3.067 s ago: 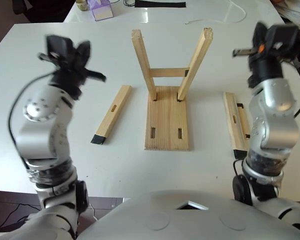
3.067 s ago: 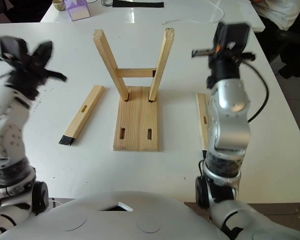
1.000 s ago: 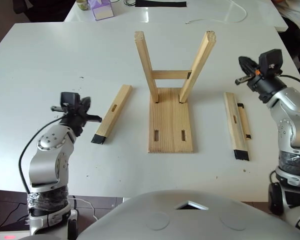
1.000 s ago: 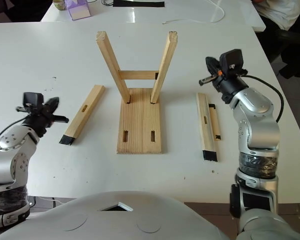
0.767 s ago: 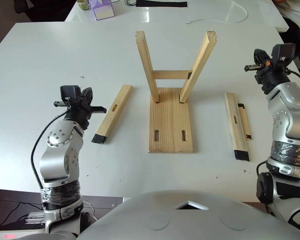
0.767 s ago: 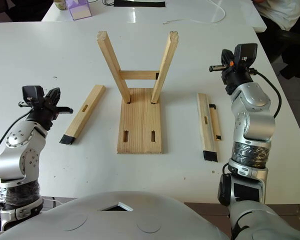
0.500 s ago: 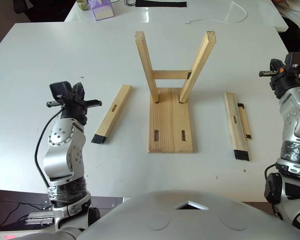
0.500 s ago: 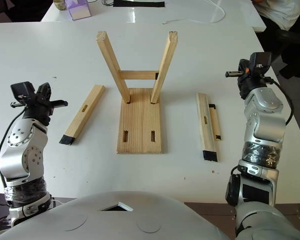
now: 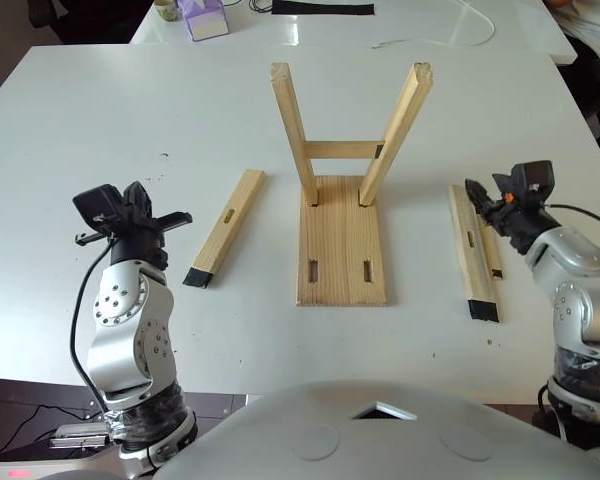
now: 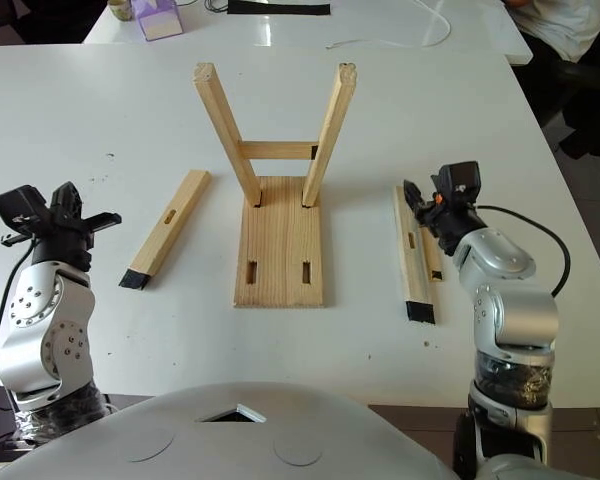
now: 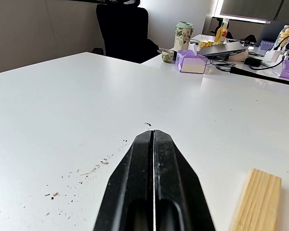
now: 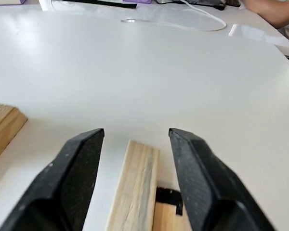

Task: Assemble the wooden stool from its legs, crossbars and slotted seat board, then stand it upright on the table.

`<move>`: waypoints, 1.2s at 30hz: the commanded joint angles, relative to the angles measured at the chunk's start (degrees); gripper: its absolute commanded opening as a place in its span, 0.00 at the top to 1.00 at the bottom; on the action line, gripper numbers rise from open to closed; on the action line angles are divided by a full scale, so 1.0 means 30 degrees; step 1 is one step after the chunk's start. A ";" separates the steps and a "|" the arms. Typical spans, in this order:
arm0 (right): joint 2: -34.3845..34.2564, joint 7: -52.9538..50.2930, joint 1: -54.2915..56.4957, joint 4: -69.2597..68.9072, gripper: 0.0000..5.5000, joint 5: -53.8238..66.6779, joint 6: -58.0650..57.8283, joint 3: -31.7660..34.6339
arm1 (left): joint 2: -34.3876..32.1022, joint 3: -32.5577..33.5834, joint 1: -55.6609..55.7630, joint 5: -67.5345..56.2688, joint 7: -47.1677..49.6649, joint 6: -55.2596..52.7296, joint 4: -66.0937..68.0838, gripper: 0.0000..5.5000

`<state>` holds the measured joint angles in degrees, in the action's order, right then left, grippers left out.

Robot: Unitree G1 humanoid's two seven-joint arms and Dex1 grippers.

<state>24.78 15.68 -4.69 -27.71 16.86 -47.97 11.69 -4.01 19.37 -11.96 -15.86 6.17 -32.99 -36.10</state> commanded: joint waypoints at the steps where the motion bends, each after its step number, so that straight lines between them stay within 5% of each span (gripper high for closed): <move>1: 0.0104 0.0329 -0.0662 -0.0715 0.42 0.0635 -0.1416 0.0036 | 0.0448 -0.0488 -0.0600 0.0294 0.0229 -0.0050 -0.0473 1.00; 14: 0.1610 0.1172 -0.2340 -0.2786 0.41 0.0317 -0.2440 -0.0399 | 0.1259 -0.0789 -0.1896 0.0488 0.0852 0.0126 -0.1685 1.00; 24: -0.0389 -0.0449 -0.1079 -0.1854 0.41 0.0005 -0.1414 0.0260 | -0.0292 -0.1863 -0.1738 0.0387 -0.0908 -0.1514 -0.0586 1.00; 36: 0.1293 0.0473 -0.2084 0.1469 0.41 -0.0851 -0.0648 0.1673 | 0.0386 -0.1942 -0.1866 0.0751 -0.0494 -0.0912 -0.0598 1.00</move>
<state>27.21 15.12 -10.22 -23.78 13.57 -49.85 16.40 -3.51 13.42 -17.00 -14.16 4.08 -36.28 -37.91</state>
